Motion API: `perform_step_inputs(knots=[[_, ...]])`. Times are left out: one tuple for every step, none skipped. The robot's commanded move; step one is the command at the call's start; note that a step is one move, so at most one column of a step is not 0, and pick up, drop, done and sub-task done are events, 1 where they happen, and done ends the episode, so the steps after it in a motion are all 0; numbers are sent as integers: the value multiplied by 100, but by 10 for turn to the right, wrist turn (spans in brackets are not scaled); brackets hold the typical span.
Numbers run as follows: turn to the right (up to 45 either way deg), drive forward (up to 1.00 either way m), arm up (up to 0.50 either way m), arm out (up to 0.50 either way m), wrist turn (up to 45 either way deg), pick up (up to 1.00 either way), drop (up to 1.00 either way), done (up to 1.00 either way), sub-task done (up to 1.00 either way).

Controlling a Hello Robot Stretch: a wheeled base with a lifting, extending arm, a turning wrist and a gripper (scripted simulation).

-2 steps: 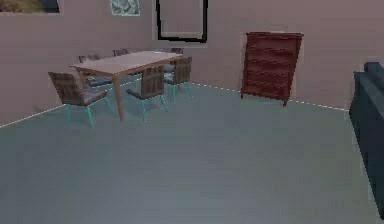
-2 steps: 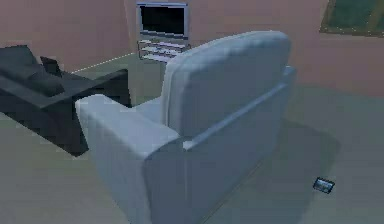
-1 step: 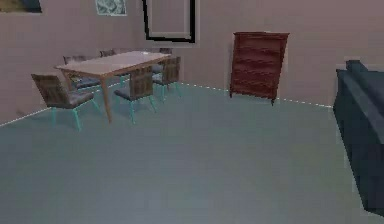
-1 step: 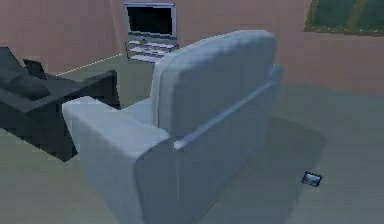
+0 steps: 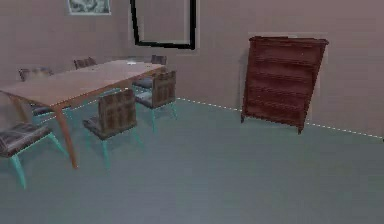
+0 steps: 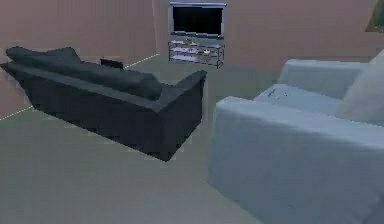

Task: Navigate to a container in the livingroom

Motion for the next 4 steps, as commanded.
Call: perform_step_inputs(knots=[[0, 100, 0, 0, 0, 0, 0, 0, 0], [30, 0, 0, 0, 0, 0, 0, 0, 0], [0, 100, 0, 0, 0, 0, 0, 0, 0], [0, 45, 0, 0, 0, 0, 0, 0, 0]])
